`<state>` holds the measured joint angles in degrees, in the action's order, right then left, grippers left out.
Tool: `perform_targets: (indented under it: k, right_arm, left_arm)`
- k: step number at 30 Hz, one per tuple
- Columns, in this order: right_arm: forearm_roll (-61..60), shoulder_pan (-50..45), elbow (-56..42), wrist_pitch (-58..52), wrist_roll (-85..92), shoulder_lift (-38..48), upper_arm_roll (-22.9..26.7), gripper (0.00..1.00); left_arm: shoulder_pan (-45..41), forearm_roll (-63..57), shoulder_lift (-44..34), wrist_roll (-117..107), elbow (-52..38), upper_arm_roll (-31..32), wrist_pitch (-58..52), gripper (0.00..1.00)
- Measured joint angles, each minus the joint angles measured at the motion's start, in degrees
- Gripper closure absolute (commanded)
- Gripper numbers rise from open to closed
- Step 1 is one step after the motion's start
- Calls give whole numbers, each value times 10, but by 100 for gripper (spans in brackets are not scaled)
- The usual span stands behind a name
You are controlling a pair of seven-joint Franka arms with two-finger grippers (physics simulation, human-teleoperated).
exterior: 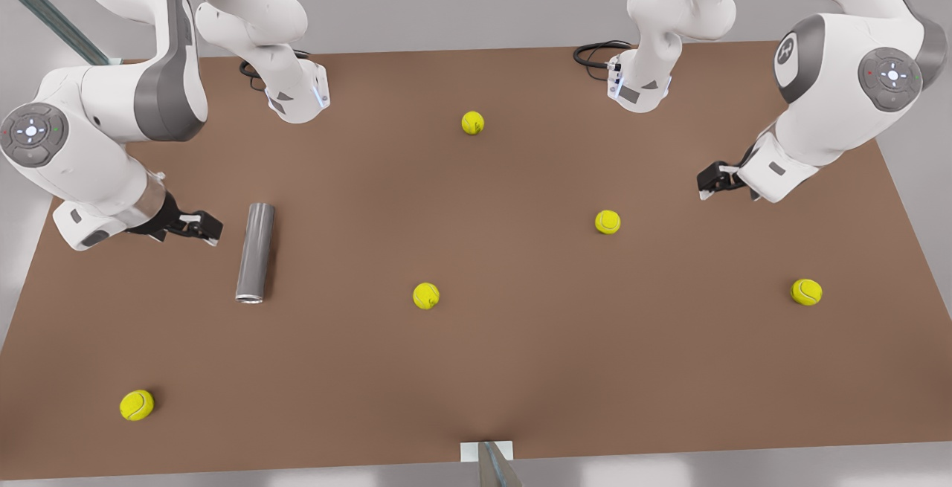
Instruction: Put the tennis tube upright
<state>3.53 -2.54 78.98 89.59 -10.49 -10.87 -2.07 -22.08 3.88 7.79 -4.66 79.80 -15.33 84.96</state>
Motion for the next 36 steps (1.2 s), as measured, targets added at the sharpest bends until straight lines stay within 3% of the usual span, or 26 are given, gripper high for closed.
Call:
perform_targets:
  k: [2, 4, 7, 10, 20, 36]
  right_arm:
    - [0, -1, 34, 2, -4, 0, 0, 0]
    - [-1, -5, 159, 15, -7, 0, -1, 0]
    - [4, -1, 337, 108, -11, -2, -1, 0]
    - [16, 31, 428, 218, -15, -8, 0, 0]
    - [28, 79, 443, 396, -5, -66, 0, 0]
    - [27, 92, 452, 444, 12, -129, 0, 0]
  left_arm:
    - [0, 0, 0, -2, 0, 0, 4, 0]
    - [0, 0, 0, -3, 0, 0, 8, 0]
    - [0, -1, 1, -5, 1, 1, 11, 0]
    - [0, 0, 2, -6, 6, 2, 13, 0]
    - [8, 0, 8, -10, 9, 3, 19, 0]
    - [9, 0, 12, -14, 9, 8, 20, 0]
